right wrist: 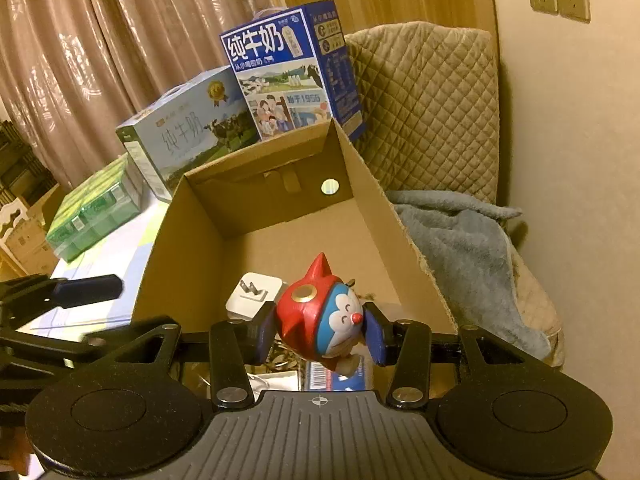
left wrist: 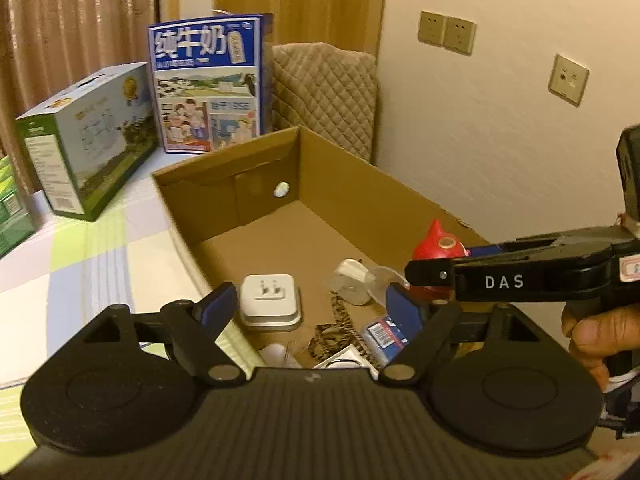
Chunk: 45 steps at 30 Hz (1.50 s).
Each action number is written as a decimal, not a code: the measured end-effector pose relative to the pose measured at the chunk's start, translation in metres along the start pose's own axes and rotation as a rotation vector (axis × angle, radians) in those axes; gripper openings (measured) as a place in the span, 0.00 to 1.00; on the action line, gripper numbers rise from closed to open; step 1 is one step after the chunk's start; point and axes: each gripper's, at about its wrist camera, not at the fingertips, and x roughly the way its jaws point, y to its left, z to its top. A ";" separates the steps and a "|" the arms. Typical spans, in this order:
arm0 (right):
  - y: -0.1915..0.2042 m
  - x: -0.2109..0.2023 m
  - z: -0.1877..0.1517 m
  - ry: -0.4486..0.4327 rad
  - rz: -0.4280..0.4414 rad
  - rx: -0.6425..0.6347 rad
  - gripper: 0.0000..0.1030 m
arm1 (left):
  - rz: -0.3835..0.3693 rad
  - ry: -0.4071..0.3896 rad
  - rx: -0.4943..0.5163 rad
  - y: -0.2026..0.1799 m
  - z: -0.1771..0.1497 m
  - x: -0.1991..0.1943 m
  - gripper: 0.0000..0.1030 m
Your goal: Organize rigid objects
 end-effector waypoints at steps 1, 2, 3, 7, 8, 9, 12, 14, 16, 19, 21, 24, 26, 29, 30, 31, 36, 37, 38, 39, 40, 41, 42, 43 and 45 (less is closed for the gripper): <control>0.000 0.001 -0.001 -0.001 0.001 0.001 0.41 | 0.007 -0.006 -0.010 0.002 -0.001 -0.004 0.76; 0.000 0.000 -0.001 -0.007 0.002 0.004 0.41 | 0.016 -0.016 -0.022 0.005 -0.004 -0.009 0.76; 0.000 -0.001 -0.001 -0.024 0.007 0.011 0.42 | 0.023 -0.023 -0.029 0.007 -0.005 -0.014 0.76; 0.000 -0.011 0.002 -0.065 0.004 0.043 0.56 | 0.052 -0.042 -0.077 0.015 -0.016 -0.039 0.76; 0.000 -0.017 0.002 -0.077 0.008 0.053 0.57 | 0.058 -0.045 -0.089 0.016 -0.019 -0.045 0.77; 0.001 -0.024 0.003 -0.088 0.015 0.061 0.57 | 0.065 -0.049 -0.099 0.017 -0.022 -0.051 0.78; 0.007 -0.044 -0.002 -0.104 0.014 0.065 0.60 | 0.089 -0.049 -0.124 0.017 -0.032 -0.070 0.83; 0.014 -0.058 -0.007 -0.104 0.009 0.060 0.63 | 0.095 -0.040 -0.140 0.015 -0.039 -0.081 0.84; 0.020 -0.072 -0.013 -0.096 0.000 0.054 0.65 | 0.104 -0.037 -0.144 0.010 -0.046 -0.092 0.88; 0.032 -0.095 -0.024 -0.086 -0.021 0.032 0.68 | 0.126 -0.028 -0.153 0.002 -0.056 -0.108 0.90; 0.038 -0.109 -0.035 -0.078 -0.030 0.019 0.69 | 0.133 -0.017 -0.156 -0.005 -0.062 -0.117 0.90; 0.047 -0.127 -0.049 -0.068 -0.033 0.002 0.71 | 0.141 -0.006 -0.159 -0.017 -0.070 -0.131 0.90; 0.052 -0.137 -0.058 -0.056 -0.042 -0.012 0.72 | 0.141 0.000 -0.166 -0.024 -0.074 -0.138 0.92; 0.059 -0.146 -0.070 -0.042 -0.053 -0.048 0.73 | 0.144 -0.001 -0.208 -0.029 -0.079 -0.149 0.93; 0.060 -0.149 -0.073 -0.037 -0.056 -0.058 0.73 | 0.145 -0.004 -0.215 -0.031 -0.081 -0.153 0.93; 0.062 -0.151 -0.076 -0.029 -0.058 -0.065 0.73 | 0.149 0.001 -0.218 -0.033 -0.082 -0.155 0.93; 0.064 -0.158 -0.087 -0.010 -0.064 -0.070 0.74 | 0.165 -0.007 -0.232 -0.039 -0.086 -0.165 0.95; 0.065 -0.158 -0.088 -0.007 -0.064 -0.074 0.74 | 0.165 -0.009 -0.231 -0.040 -0.086 -0.166 0.95; 0.066 -0.159 -0.089 -0.006 -0.062 -0.081 0.74 | 0.166 -0.011 -0.230 -0.041 -0.086 -0.167 0.95; 0.068 -0.160 -0.090 -0.006 -0.060 -0.088 0.74 | 0.167 -0.012 -0.229 -0.042 -0.087 -0.167 0.95; 0.069 -0.160 -0.091 -0.007 -0.057 -0.094 0.74 | 0.166 -0.011 -0.233 -0.042 -0.087 -0.167 0.95; 0.069 -0.161 -0.091 -0.007 -0.055 -0.099 0.74 | 0.165 -0.009 -0.237 -0.043 -0.088 -0.167 0.95; 0.070 -0.161 -0.092 -0.007 -0.056 -0.104 0.74 | 0.167 -0.009 -0.239 -0.043 -0.088 -0.166 0.95; 0.071 -0.161 -0.092 -0.009 -0.057 -0.110 0.74 | 0.170 -0.009 -0.239 -0.043 -0.089 -0.166 0.95; 0.071 -0.162 -0.094 -0.009 -0.059 -0.116 0.74 | 0.173 -0.007 -0.236 -0.043 -0.089 -0.165 0.95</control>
